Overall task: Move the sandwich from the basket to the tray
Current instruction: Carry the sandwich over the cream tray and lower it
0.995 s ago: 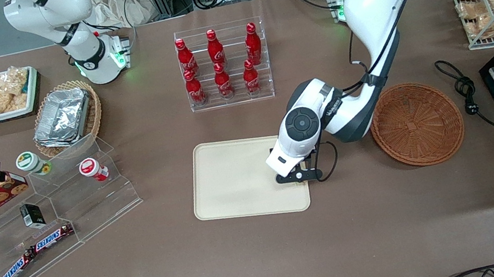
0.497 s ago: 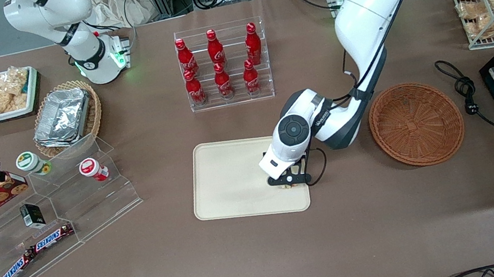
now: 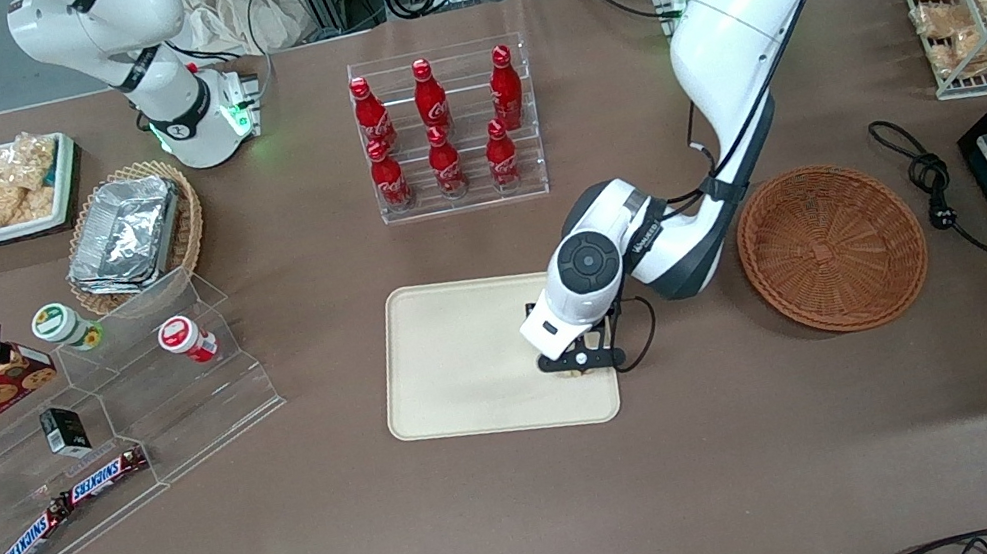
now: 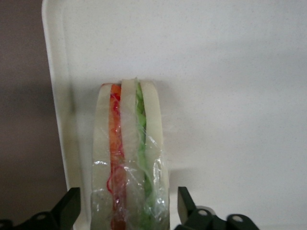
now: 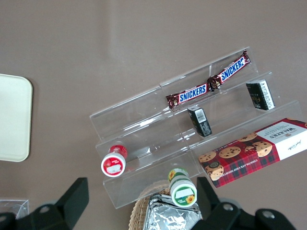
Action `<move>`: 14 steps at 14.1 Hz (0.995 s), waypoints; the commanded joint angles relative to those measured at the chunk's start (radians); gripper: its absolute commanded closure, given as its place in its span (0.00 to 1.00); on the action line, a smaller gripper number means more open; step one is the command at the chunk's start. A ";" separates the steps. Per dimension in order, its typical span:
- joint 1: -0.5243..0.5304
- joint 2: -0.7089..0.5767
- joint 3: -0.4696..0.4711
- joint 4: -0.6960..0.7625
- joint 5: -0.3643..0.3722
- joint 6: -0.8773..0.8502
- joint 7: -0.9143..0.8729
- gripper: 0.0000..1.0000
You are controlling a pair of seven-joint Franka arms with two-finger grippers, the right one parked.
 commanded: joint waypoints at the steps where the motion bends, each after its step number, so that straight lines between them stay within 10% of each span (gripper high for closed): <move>1: 0.004 -0.016 0.001 0.012 0.003 -0.061 -0.014 0.01; 14: 0.013 -0.055 0.001 0.108 -0.062 -0.242 -0.053 0.01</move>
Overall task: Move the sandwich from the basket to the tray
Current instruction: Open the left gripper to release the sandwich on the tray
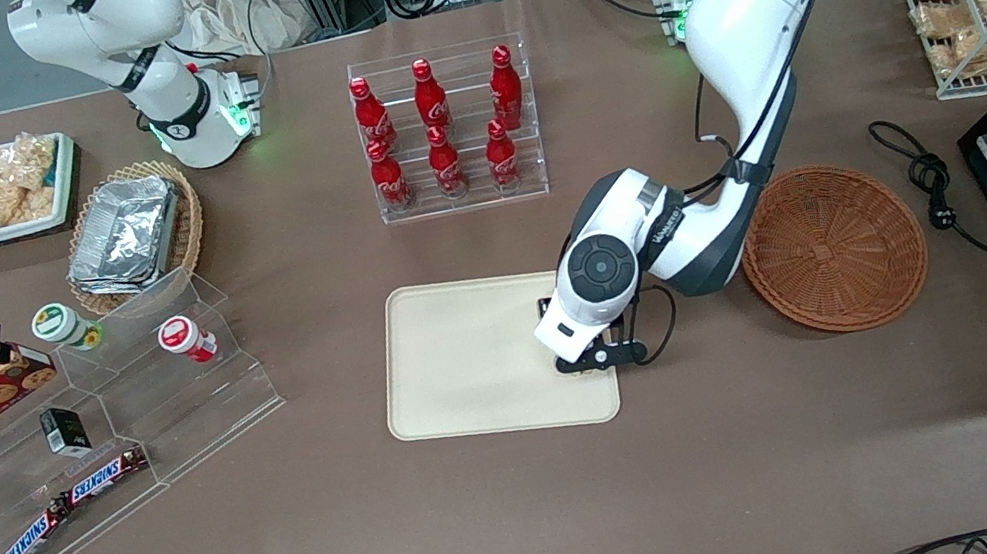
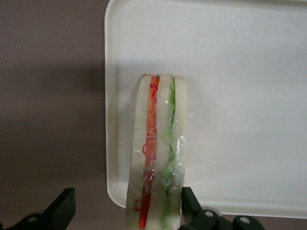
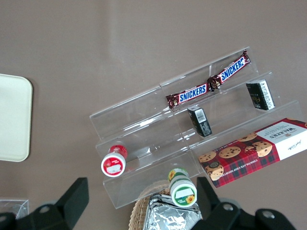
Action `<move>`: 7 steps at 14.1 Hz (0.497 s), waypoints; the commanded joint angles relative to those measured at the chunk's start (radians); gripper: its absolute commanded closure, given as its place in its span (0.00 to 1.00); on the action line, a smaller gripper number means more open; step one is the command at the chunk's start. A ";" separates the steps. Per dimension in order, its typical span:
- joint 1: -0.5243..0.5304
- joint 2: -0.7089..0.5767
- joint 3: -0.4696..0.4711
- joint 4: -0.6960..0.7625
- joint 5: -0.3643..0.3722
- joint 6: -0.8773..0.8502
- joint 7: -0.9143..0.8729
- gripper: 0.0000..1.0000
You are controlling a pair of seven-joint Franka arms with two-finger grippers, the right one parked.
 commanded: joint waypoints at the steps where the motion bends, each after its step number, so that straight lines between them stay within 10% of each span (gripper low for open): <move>1: -0.001 -0.005 0.001 0.019 -0.014 -0.029 -0.018 0.01; 7: 0.008 -0.030 0.003 0.089 -0.008 -0.136 -0.013 0.01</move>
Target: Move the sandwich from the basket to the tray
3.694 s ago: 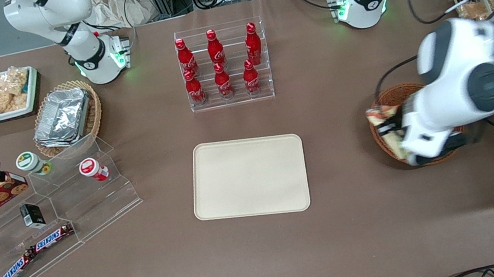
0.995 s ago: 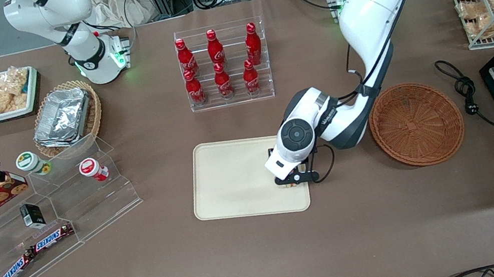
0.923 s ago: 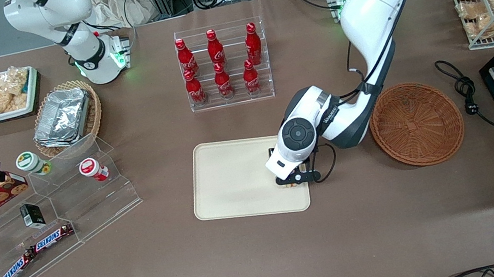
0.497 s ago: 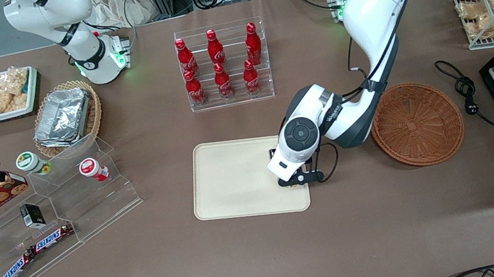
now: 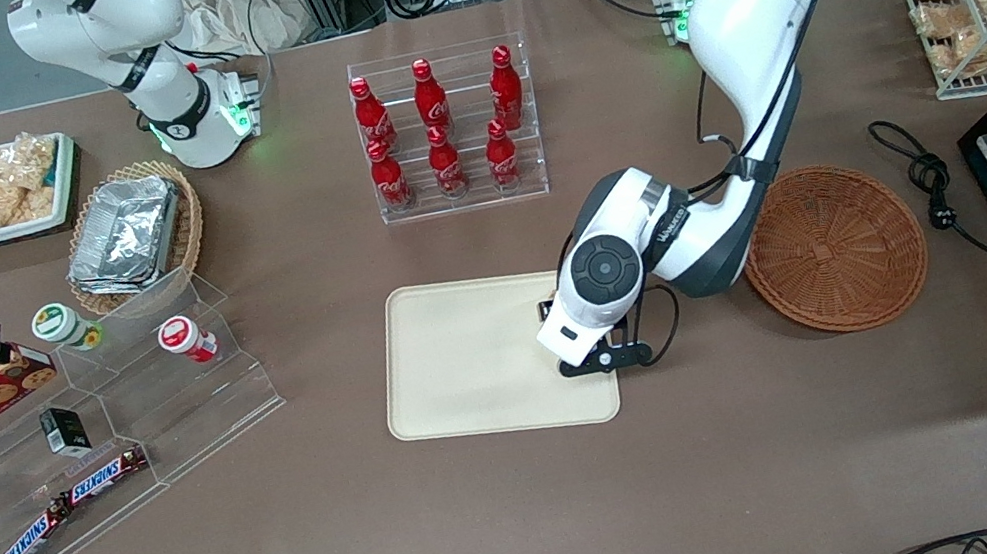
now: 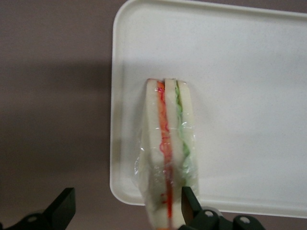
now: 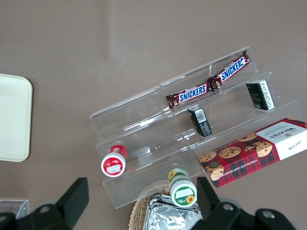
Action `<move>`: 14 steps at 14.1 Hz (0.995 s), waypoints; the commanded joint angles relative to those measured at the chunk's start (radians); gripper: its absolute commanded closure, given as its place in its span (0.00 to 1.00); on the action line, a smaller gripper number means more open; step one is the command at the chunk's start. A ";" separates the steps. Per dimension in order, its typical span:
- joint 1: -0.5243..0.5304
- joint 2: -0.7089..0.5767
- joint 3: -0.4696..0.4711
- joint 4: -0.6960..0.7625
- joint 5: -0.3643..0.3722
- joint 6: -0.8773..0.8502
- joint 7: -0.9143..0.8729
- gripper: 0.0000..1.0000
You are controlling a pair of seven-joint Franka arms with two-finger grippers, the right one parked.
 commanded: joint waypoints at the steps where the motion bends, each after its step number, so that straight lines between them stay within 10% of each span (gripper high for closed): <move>1: 0.035 -0.053 0.003 0.041 -0.013 -0.093 0.000 0.01; 14: 0.277 -0.307 0.001 -0.007 -0.015 -0.461 0.277 0.02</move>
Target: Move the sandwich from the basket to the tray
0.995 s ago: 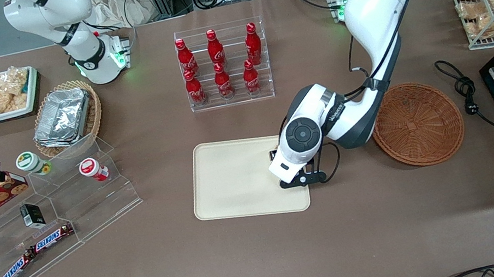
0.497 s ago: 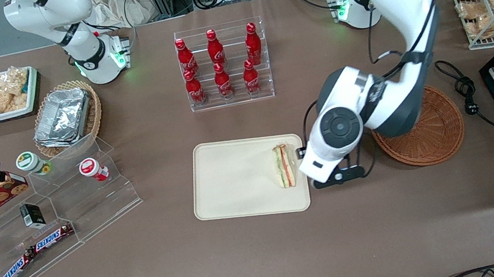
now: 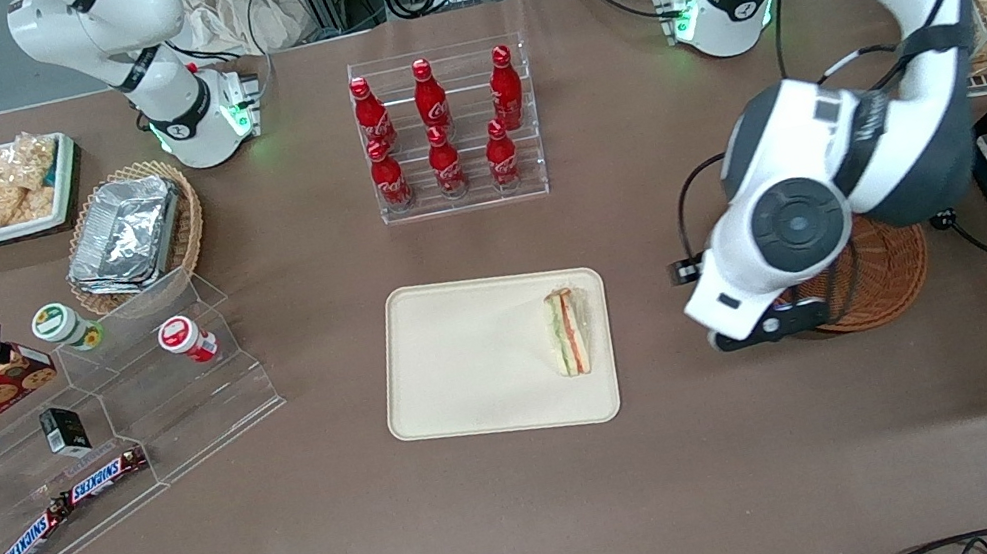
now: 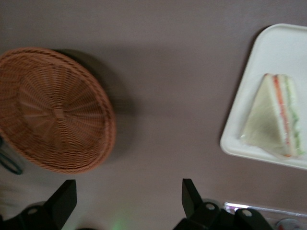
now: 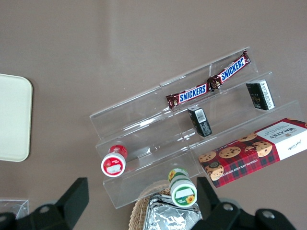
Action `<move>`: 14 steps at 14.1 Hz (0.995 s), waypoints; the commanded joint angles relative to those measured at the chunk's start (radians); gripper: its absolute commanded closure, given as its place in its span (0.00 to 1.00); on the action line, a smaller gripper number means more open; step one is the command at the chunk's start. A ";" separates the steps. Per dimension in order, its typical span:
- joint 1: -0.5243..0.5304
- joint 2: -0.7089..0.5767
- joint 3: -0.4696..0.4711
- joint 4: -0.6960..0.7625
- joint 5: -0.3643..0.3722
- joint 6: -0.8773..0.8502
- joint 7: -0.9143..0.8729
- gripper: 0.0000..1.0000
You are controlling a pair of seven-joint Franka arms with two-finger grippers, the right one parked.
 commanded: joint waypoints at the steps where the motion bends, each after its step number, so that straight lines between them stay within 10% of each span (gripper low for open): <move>1: 0.077 -0.076 -0.004 -0.060 -0.014 -0.031 0.135 0.02; 14: 0.230 -0.202 0.095 -0.060 -0.099 -0.075 0.399 0.02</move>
